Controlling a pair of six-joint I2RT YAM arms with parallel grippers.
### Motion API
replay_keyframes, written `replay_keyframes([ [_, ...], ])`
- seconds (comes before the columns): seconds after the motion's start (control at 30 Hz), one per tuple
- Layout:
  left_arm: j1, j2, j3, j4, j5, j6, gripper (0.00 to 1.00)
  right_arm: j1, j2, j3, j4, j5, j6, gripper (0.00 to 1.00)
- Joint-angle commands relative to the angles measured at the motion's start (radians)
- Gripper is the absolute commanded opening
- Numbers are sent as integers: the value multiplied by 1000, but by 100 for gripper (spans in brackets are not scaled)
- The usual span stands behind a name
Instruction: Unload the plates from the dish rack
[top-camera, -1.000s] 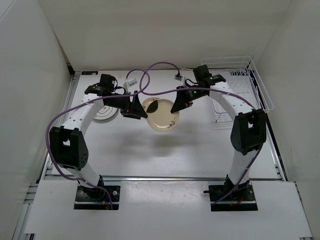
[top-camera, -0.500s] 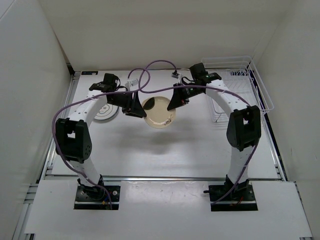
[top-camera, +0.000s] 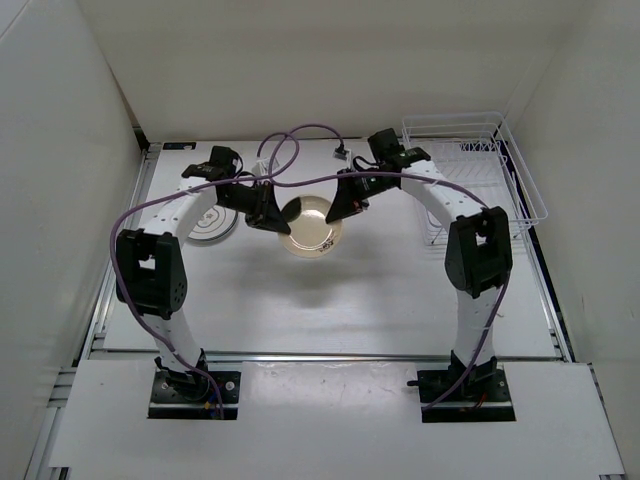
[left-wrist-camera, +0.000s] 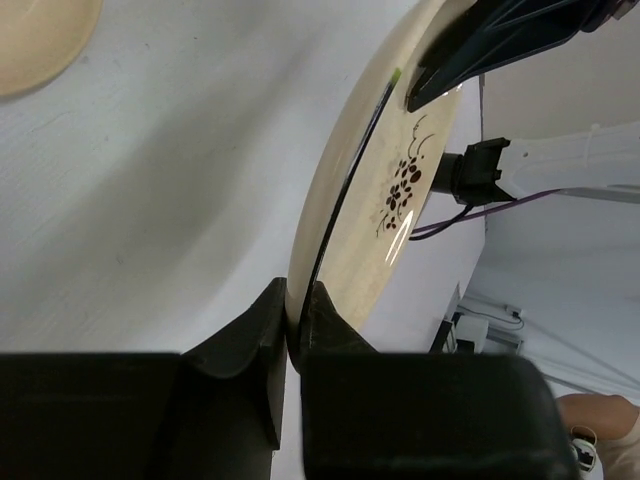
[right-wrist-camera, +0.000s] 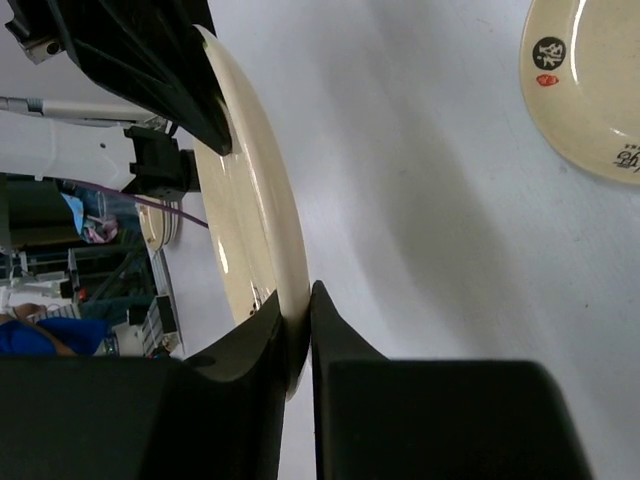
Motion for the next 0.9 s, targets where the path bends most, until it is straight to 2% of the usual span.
replay_keyframes([
  [0.0,0,-14,30,21,35,10,10,27,4,72,43,-90,-17,0],
  [0.07,0,-14,40,21,35,10,10,27,4,82,34,-57,-31,0],
  [0.13,0,-5,50,21,21,0,10,27,4,91,15,20,-57,36],
  [0.2,0,-4,59,47,-22,-30,10,27,-14,91,4,191,-84,64],
  [0.27,0,5,73,59,-97,-53,10,0,-43,66,15,322,-94,75],
  [0.3,0,5,85,59,-125,-70,10,-25,-54,45,39,450,-83,77],
  [0.5,0,87,137,68,-180,-102,10,-153,-115,34,69,634,-42,87],
  [0.67,0,190,197,79,-189,-122,10,-227,-178,-3,69,660,-52,88],
  [0.87,13,350,410,62,-200,-86,10,-281,-284,-75,69,648,-71,89],
])
